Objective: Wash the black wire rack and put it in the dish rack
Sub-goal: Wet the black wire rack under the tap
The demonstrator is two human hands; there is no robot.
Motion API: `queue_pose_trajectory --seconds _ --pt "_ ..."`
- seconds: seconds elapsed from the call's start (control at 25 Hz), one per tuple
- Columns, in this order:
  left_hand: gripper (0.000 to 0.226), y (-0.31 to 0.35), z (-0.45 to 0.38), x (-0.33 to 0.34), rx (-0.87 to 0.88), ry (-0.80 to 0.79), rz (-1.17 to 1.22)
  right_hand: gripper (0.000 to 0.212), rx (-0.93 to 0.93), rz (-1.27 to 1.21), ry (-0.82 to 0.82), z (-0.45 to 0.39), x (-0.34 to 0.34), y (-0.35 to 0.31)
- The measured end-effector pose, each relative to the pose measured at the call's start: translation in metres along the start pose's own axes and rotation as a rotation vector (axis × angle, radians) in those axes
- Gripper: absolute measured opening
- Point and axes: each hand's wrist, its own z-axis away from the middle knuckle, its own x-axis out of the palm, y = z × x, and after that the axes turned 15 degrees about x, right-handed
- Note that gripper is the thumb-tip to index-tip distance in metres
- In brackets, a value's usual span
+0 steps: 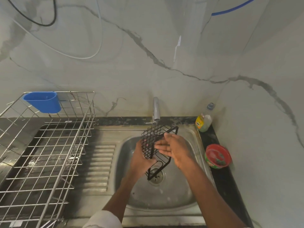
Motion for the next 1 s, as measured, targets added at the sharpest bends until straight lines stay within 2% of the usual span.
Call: queue_pose_trajectory --seconds 0.12,0.16,0.2,0.32,0.4,0.56,0.72,0.8,0.92,1.0 --pt "0.07 -0.006 0.009 -0.017 -0.155 0.187 0.106 0.021 -0.17 0.171 0.412 -0.018 -0.012 -0.007" --pt "0.067 -0.008 0.012 -0.021 -0.194 0.231 0.147 0.026 -0.201 0.218 0.444 -0.021 -0.013 -0.011" --pt "0.063 -0.014 0.014 -0.024 -0.215 0.263 0.191 0.032 -0.193 0.268 0.389 -0.026 -0.013 -0.012" --pt "0.063 -0.022 0.016 -0.031 -0.209 0.319 0.331 0.049 -0.017 0.352 0.05 -0.021 0.011 -0.013" --pt "0.07 -0.021 0.009 -0.036 -0.163 0.325 0.397 0.043 -0.032 0.414 -0.042 -0.024 0.025 -0.01" --pt "0.048 -0.02 -0.012 -0.039 -0.156 0.22 0.324 0.018 -0.047 0.258 0.02 -0.03 0.015 -0.007" --pt "0.032 0.005 -0.03 -0.02 -0.244 0.114 0.092 0.019 -0.031 0.063 0.134 -0.03 -0.015 0.009" --pt "0.034 0.02 -0.042 -0.005 -0.271 0.057 0.086 0.018 -0.035 0.008 0.192 -0.03 -0.03 0.015" --pt "0.051 0.034 -0.062 0.015 -0.268 0.017 0.146 0.009 -0.044 -0.037 0.251 -0.029 -0.052 0.017" --pt "0.038 0.044 -0.072 0.023 -0.307 0.012 0.193 0.008 -0.055 0.051 0.297 -0.029 -0.063 0.017"
